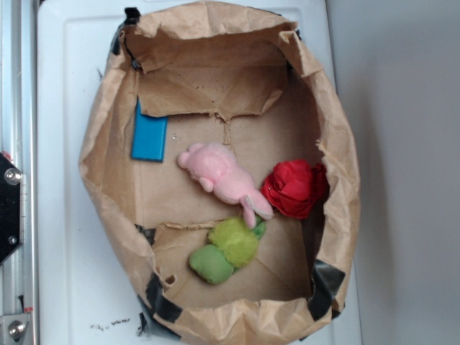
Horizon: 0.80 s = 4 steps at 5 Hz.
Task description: Grab the green animal.
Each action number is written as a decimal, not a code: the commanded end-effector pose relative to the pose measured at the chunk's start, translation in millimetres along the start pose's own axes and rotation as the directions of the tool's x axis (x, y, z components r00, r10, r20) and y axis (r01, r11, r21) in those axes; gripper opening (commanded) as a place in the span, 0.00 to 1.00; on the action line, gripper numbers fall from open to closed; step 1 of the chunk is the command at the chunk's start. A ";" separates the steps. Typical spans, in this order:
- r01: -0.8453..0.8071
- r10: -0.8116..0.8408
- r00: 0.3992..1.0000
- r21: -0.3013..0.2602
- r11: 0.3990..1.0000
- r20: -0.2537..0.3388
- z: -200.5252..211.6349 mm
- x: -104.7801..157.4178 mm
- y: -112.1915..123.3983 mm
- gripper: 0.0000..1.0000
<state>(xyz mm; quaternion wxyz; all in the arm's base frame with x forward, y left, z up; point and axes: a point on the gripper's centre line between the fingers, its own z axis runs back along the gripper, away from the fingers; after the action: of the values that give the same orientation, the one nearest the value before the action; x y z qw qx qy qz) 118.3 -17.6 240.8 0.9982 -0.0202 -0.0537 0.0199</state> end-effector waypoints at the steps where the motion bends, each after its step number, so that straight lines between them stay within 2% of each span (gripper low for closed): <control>1: 0.000 0.000 1.000 0.000 1.000 0.000 0.0 0.0 0.0 1.00; 2: -0.162 0.162 0.987 0.014 0.987 0.001 -28.0 47.5 4.3 1.00; 3: -0.237 0.238 0.971 0.046 0.970 -0.018 -48.3 94.3 1.5 1.00; 4: -0.338 0.339 0.941 0.044 0.940 -0.020 -72.1 141.6 1.6 1.00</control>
<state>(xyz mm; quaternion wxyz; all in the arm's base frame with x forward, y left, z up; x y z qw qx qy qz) 262.3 -19.0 166.5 0.9823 -0.0065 -0.0039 0.1869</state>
